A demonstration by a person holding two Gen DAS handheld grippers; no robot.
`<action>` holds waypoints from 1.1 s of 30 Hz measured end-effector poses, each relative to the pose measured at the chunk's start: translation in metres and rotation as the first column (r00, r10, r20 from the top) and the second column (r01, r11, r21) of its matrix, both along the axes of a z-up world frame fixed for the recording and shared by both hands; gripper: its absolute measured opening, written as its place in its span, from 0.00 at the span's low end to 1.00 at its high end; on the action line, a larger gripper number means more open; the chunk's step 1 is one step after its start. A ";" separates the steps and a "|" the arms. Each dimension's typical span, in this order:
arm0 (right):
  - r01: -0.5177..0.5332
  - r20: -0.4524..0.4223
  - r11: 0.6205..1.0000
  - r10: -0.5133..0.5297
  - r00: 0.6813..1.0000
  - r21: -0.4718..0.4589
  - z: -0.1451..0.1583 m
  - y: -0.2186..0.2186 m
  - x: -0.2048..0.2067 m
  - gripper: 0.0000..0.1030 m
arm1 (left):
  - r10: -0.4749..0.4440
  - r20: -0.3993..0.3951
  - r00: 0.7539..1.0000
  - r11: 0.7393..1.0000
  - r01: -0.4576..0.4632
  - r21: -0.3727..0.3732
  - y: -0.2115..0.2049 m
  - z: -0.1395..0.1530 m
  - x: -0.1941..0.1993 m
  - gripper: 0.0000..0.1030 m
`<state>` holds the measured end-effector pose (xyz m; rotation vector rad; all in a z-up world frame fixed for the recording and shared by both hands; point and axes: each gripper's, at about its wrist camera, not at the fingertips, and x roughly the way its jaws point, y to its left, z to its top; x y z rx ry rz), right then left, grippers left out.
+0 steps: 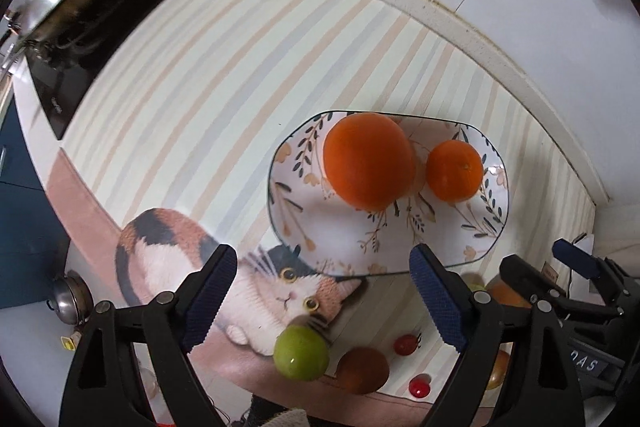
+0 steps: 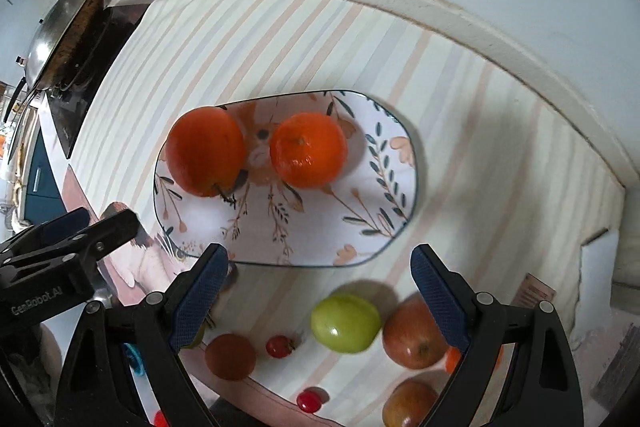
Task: Organize fruits
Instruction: 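Lift both open tools away from the plate, then grasp a green apple with the left tool while the right tool grasps another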
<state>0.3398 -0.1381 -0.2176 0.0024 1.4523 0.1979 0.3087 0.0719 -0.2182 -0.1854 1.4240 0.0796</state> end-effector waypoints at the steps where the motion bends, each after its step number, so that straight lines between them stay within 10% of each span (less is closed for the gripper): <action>1: 0.001 0.010 1.000 -0.001 1.000 -0.001 0.004 0.000 -0.003 0.92 | -0.002 0.013 1.000 1.000 0.002 0.006 0.001 0.005 -0.004 0.86; 22: 0.077 0.193 0.994 -0.092 0.977 0.081 0.095 -0.007 -0.086 0.92 | -0.051 0.205 0.977 0.997 0.039 0.062 -0.005 0.082 -0.084 0.86; 33: 0.172 -0.013 0.977 -0.171 0.985 0.123 0.001 -0.039 -0.090 0.92 | 0.036 -0.076 0.996 0.999 -0.035 0.010 0.020 -0.029 -0.093 0.86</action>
